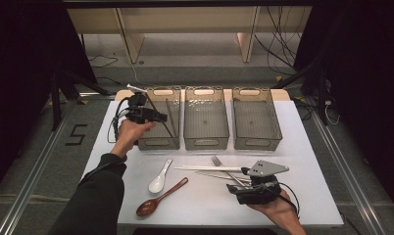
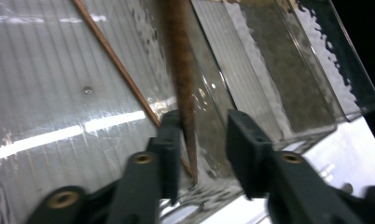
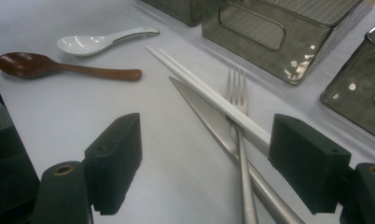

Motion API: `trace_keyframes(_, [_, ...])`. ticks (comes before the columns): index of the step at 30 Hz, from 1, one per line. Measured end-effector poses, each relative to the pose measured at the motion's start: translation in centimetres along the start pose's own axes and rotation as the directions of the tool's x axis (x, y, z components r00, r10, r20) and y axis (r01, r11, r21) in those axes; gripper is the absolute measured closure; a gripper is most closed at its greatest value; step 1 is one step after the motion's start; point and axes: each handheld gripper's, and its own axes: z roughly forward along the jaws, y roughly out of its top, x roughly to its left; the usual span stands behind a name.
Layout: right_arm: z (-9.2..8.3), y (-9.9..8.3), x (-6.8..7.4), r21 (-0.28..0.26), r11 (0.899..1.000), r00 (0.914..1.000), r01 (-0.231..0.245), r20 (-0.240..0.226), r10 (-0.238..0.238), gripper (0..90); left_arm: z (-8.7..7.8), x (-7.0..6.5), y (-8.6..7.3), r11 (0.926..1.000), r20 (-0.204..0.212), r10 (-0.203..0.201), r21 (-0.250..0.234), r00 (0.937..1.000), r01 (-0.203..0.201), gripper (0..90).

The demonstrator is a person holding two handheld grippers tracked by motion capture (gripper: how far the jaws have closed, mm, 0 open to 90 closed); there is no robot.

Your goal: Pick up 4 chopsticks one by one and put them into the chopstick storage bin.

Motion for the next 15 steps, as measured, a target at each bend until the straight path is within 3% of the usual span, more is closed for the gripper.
trace_keyframes(7, [-0.08,-0.05,-0.03,-0.002,1.000,1.0000,-0.004,0.001,0.004,26.3,0.20,0.22,0.20,0.9997,-0.016,-0.012,-0.020,0.9998,0.012,45.1])
trace_keyframes(15, [-0.13,-0.02,-0.07,-0.004,1.000,1.0000,-0.002,0.001,0.002,26.4,0.37,-0.30,0.30,0.9998,-0.015,0.000,-0.019,0.9999,0.000,35.9])
